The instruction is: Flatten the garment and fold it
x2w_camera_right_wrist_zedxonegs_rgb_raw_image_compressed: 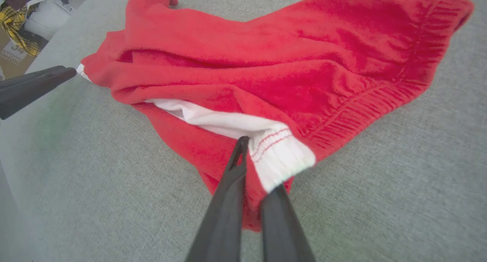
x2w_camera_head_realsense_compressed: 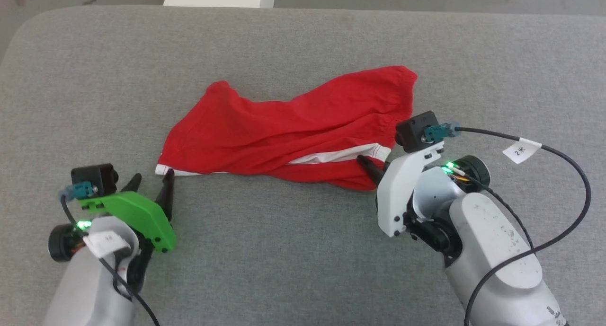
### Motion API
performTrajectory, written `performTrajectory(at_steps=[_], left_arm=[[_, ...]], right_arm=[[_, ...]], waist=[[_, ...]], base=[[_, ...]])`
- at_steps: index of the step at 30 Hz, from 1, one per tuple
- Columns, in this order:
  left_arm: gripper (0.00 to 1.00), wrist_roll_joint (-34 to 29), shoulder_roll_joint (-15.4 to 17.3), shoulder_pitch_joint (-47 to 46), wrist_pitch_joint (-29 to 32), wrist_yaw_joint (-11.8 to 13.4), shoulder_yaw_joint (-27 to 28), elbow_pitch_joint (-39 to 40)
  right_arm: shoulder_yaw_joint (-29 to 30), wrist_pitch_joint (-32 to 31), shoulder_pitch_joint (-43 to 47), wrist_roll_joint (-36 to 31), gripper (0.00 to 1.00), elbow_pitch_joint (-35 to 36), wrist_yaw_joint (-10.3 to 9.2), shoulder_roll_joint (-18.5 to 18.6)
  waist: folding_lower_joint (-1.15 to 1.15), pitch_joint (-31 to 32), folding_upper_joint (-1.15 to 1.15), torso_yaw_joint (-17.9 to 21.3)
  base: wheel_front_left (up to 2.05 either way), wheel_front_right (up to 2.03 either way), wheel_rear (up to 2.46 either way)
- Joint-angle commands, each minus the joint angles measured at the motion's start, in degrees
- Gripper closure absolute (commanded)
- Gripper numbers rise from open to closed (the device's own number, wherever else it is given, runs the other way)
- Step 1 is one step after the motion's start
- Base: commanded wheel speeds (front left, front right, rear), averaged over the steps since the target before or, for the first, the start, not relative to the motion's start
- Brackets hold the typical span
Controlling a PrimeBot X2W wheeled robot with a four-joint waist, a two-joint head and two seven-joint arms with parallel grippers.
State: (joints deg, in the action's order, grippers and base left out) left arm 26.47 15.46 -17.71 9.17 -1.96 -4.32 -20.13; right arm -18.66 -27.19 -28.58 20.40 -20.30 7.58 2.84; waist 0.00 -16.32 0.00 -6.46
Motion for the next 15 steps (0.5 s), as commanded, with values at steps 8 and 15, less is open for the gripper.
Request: performTrajectory(at_steps=[8,15], left_arm=[[0.24,0.6,0.6,-4.9,3.4,-1.1,-1.0,-7.1],[1.00,3.9,-0.9,-5.6,3.2,-3.4,-1.6,-8.6]], right_arm=[[-1.1,0.6,-1.0,0.7,1.00,1.3,-0.09,0.0],[-0.4,1.1,-0.8,0.9,1.00,1.4,-0.09,0.0]], waist=[[0.00,-1.8,0.00,1.3],[0.00,-1.2,0.00,1.3]], base=[[0.00,0.00,0.00],[0.00,0.00,0.00]])
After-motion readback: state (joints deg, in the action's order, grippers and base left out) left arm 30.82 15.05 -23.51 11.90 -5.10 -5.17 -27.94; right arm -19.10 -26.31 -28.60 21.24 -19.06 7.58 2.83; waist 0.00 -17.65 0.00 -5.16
